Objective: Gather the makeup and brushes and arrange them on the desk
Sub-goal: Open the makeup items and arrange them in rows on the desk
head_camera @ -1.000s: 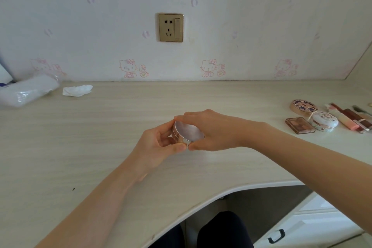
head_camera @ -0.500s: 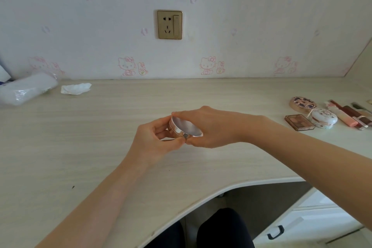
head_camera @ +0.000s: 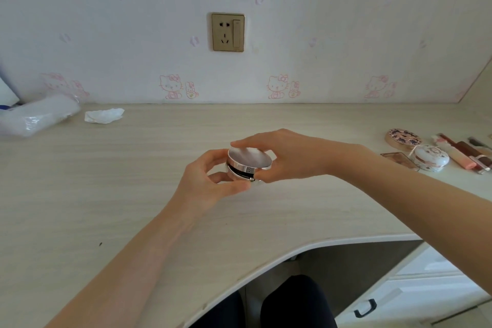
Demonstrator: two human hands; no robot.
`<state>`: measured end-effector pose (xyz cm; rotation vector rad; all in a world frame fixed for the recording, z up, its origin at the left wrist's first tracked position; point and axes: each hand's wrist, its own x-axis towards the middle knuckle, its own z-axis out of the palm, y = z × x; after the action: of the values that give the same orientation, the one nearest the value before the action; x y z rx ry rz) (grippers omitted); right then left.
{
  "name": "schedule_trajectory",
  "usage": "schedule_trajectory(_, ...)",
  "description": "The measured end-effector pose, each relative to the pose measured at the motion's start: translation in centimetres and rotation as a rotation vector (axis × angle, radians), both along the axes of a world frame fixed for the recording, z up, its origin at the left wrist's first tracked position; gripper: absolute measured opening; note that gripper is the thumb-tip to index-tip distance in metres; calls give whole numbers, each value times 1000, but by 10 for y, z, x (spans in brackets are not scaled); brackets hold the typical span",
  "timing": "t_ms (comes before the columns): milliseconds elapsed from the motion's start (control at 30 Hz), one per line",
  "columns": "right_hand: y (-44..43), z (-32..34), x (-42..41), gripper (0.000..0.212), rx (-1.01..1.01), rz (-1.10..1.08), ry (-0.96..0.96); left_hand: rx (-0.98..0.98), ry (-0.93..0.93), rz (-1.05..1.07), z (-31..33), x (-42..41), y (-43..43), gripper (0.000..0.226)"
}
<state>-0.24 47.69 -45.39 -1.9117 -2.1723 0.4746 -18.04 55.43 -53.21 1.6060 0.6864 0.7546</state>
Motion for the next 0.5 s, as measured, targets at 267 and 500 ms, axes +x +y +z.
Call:
schedule_trajectory(267, -2, -10, 0, 45, 75, 23, 7, -62, 61, -205, 1, -1, 9, 46)
schedule_trajectory(500, -5, -28, -3, 46, 146, 74, 86, 174, 188, -206, -3, 1, 28, 63)
